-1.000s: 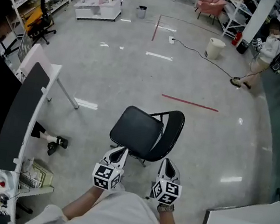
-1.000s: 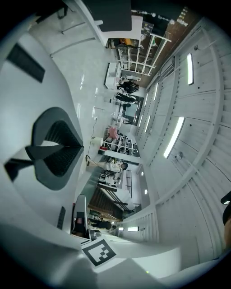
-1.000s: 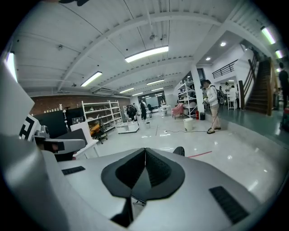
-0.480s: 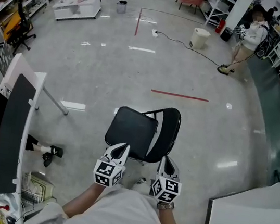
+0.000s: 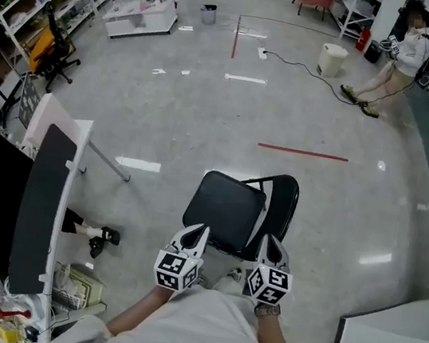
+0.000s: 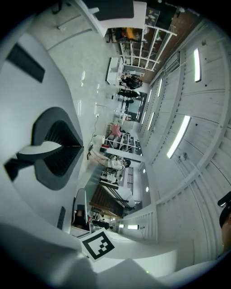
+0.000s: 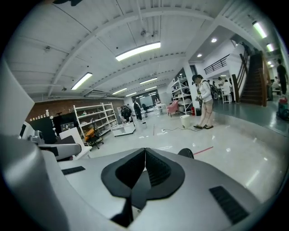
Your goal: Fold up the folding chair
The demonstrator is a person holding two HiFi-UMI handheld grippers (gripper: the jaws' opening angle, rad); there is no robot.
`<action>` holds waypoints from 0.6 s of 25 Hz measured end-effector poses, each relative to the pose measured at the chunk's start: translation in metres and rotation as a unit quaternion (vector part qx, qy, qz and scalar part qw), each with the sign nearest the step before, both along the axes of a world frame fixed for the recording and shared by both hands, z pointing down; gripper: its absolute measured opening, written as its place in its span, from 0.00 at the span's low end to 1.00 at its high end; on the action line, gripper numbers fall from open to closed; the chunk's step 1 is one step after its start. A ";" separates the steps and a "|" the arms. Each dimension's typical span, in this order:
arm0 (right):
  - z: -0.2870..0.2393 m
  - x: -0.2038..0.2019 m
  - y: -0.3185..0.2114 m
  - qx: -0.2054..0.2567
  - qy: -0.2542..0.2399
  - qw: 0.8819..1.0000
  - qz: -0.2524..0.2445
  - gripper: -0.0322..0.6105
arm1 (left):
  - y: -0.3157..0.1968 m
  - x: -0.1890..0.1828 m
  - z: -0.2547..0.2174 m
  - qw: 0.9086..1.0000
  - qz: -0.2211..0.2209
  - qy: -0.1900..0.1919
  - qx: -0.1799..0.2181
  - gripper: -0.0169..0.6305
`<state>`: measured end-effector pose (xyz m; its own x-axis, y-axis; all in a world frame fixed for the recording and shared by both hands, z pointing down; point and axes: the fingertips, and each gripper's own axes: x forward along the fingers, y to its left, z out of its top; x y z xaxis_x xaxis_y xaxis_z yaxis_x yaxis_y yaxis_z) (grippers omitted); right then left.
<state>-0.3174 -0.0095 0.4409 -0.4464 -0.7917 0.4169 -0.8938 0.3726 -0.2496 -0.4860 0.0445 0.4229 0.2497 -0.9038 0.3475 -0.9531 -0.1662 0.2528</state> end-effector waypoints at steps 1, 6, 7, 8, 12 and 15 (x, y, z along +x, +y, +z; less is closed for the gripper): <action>0.002 -0.005 -0.004 0.000 -0.002 1.000 -0.010 0.06 | -0.003 -0.004 0.003 1.000 -0.009 -0.003 -0.004 0.05; 0.015 0.002 -0.029 -0.018 -0.017 0.999 -0.021 0.06 | -0.023 -0.001 0.002 0.999 -0.028 -0.015 -0.005 0.05; 0.015 0.006 -0.035 -0.020 -0.021 0.999 -0.018 0.06 | -0.028 0.002 0.001 0.999 -0.028 -0.017 -0.005 0.05; 0.016 0.009 -0.041 -0.020 -0.024 0.999 -0.017 0.06 | -0.032 0.005 0.002 0.999 -0.028 -0.019 -0.005 0.05; 0.021 0.020 -0.056 -0.023 -0.028 0.999 -0.019 0.06 | -0.044 0.020 0.008 0.999 -0.027 -0.023 -0.007 0.05; 0.026 0.032 -0.065 -0.032 -0.026 0.999 -0.013 0.06 | -0.053 0.030 0.010 0.999 -0.023 -0.022 -0.012 0.05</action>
<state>-0.2856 -0.0744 0.4671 -0.4881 -0.7522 0.4427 -0.8697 0.3767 -0.3189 -0.4557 -0.0086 0.4333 0.1928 -0.9051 0.3791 -0.9697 -0.1167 0.2145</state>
